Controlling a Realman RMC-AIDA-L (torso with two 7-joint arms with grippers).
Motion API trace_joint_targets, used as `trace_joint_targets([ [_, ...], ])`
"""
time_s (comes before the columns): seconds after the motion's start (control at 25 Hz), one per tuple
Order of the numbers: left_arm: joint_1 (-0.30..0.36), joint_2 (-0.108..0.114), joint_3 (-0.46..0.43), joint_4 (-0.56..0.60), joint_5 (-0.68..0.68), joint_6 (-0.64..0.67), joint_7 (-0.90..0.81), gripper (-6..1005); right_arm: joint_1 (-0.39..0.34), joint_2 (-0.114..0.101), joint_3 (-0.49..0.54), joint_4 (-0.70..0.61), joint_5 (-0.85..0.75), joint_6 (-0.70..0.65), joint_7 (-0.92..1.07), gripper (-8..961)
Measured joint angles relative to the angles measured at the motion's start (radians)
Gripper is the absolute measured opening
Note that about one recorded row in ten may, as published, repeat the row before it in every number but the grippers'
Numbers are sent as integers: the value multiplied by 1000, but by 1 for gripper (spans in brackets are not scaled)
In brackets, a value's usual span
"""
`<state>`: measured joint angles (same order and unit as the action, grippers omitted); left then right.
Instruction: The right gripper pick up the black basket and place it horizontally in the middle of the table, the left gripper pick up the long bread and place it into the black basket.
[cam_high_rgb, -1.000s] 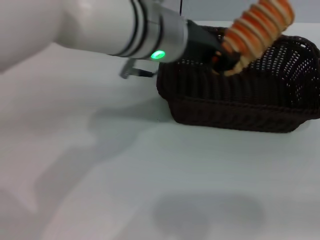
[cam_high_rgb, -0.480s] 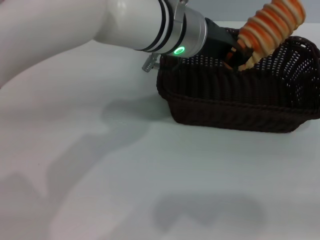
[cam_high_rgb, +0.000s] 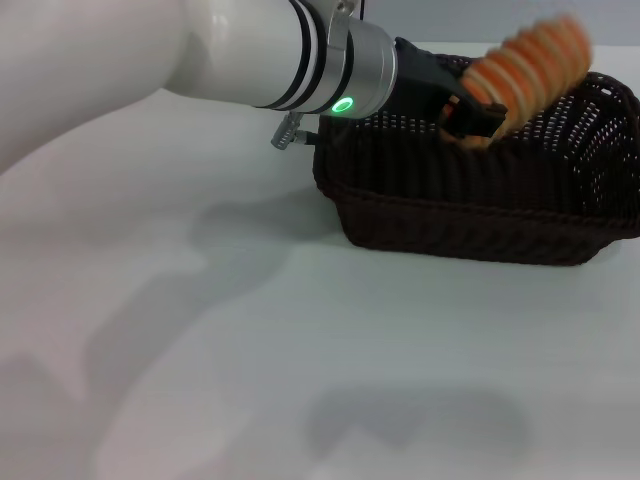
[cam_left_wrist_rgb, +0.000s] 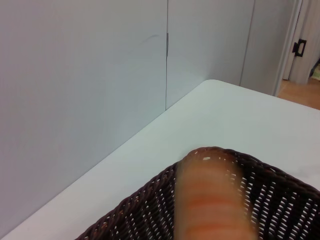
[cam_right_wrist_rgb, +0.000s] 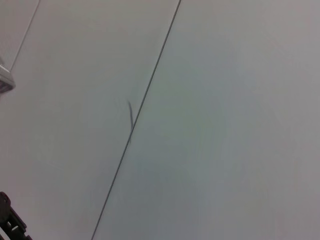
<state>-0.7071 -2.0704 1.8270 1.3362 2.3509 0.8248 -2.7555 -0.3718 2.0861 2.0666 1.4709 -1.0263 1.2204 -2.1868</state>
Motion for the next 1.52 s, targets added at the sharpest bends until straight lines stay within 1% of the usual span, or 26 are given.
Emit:
trace_joint_targets([
  [0.24, 12, 1, -8, 5, 3, -2, -1, 687, -6, 0, 0, 6, 0, 2, 0, 281],
  [0.36, 39, 2, -30, 29, 23, -18, 1, 746, -8, 0, 0, 11, 0, 2, 1, 281],
  [0.4, 62, 3, -40, 53, 39, -36, 2, 765, -9, 0, 0, 11, 0, 2, 2, 281],
  [0.44, 105, 4, -56, 92, 65, -67, 2, 785, -8, 0, 0, 11, 0, 2, 5, 281],
  [0.48, 201, 5, -75, 176, 114, -149, 3, 801, -3, -1, 0, 11, -4, -1, 15, 281],
  [0.52, 201, 5, -75, 176, 114, -149, 3, 817, -3, -1, 0, 11, -4, -1, 15, 281],
  [0.56, 315, 6, -81, 268, 163, -266, 8, 834, 9, -2, 3, 12, -10, -7, 31, 281],
  [0.6, 315, 6, -81, 268, 163, -266, 8, 850, 9, -2, 3, 12, -10, -7, 31, 282],
  [0.68, 450, 7, -81, 355, 207, -389, 23, 865, 35, -4, 10, 21, -21, -29, 55, 282],
  [0.76, 616, 5, -76, 452, 242, -516, 44, 863, 57, -4, 17, 38, -50, -58, 85, 282],
  [0.8, 616, 5, -76, 452, 242, -516, 44, 863, 57, -4, 17, 38, -50, -58, 85, 282],
  [0.84, 676, 5, -73, 477, 250, -554, 48, 862, 90, -5, 38, 52, -102, -83, 127, 282],
  [0.88, 772, 4, -57, 499, 256, -636, 49, 861, 109, -5, 52, 54, -132, -90, 149, 282],
  [0.92, 772, 4, -57, 499, 256, -636, 49, 860, 109, -5, 52, 54, -132, -90, 149, 282],
  [0.96, 853, 4, -28, 503, 256, -724, 50, 859, 145, -5, 83, 39, -169, -93, 176, 282],
  [1.0, 853, 4, -28, 503, 256, -724, 50, 859, 145, -5, 83, 39, -169, -93, 176, 283],
  [1.04, 908, 4, -5, 501, 257, -792, 52, 859, 156, -5, 96, 29, -177, -94, 183, 283],
  [1.08, 986, 4, 26, 493, 258, -893, 55, 859, 168, -3, 124, 8, -173, -96, 183, 283],
  [1.12, 986, 4, 26, 493, 258, -893, 55, 859, 168, -3, 124, 8, -173, -96, 183, 283],
  [1.16, 1014, 4, 38, 491, 259, -927, 56, 859, 165, 0, 148, 0, -164, -101, 178, 283],
  [1.2, 1090, 5, 57, 484, 257, -1002, 57, 858, 160, 1, 155, 0, -161, -104, 175, 283],
  [1.24, 1090, 5, 57, 484, 257, -1002, 57, 858, 160, 1, 155, 0, -161, -104, 175, 283],
  [1.28, 1137, 6, 62, 478, 254, -1032, 57, 858, 138, 5, 160, 8, -142, -118, 158, 283],
  [1.4, 1153, 6, 62, 475, 253, -1040, 56, 858, 114, 6, 146, 8, -91, -143, 114, 283],
  [1.48, 1212, 8, 55, 469, 248, -1054, 48, 858, 89, 6, 94, -9, -14, -174, -2, 283],
  [1.52, 1212, 8, 55, 469, 248, -1054, 48, 858, 89, 6, 94, -9, -14, -174, -2, 283],
])
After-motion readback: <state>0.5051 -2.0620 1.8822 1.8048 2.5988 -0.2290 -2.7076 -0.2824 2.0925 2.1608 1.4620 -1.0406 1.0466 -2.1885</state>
